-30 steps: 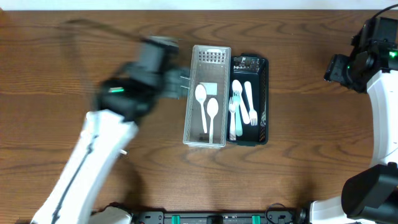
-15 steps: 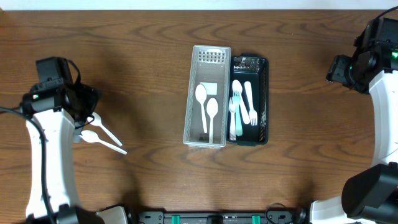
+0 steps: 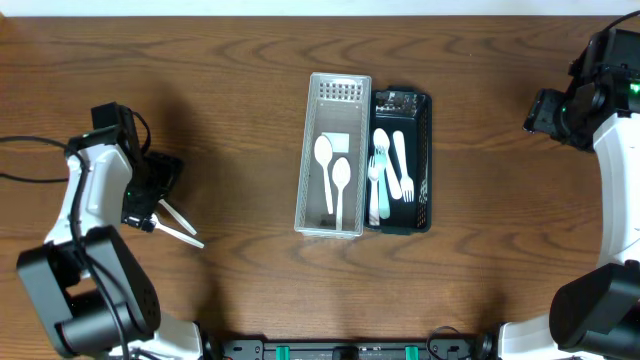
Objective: Pack container
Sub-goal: 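Return the left gripper over the third white spoon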
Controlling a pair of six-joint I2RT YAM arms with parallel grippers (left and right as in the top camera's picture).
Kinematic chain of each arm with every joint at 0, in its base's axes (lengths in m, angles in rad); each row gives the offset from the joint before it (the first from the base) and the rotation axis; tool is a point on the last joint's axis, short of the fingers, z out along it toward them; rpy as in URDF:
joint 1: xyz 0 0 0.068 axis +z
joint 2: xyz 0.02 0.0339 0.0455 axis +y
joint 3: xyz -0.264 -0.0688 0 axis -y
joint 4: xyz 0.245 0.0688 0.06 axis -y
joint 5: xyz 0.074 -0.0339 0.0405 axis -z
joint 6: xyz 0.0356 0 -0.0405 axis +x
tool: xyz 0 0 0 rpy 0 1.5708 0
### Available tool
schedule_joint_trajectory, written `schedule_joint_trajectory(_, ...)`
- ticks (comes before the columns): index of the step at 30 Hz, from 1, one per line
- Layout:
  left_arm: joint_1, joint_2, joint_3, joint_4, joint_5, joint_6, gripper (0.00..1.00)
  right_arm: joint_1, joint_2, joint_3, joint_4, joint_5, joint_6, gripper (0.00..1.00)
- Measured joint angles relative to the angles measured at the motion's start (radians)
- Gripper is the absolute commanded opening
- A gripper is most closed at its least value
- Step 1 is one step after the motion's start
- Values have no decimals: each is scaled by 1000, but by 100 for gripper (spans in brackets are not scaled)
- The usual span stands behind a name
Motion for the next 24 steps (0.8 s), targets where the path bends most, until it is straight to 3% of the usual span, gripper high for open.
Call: schedule_joint_trajectory(24,-20,68,-116,244,36,79,98,0,0,0,4,0,-2,71)
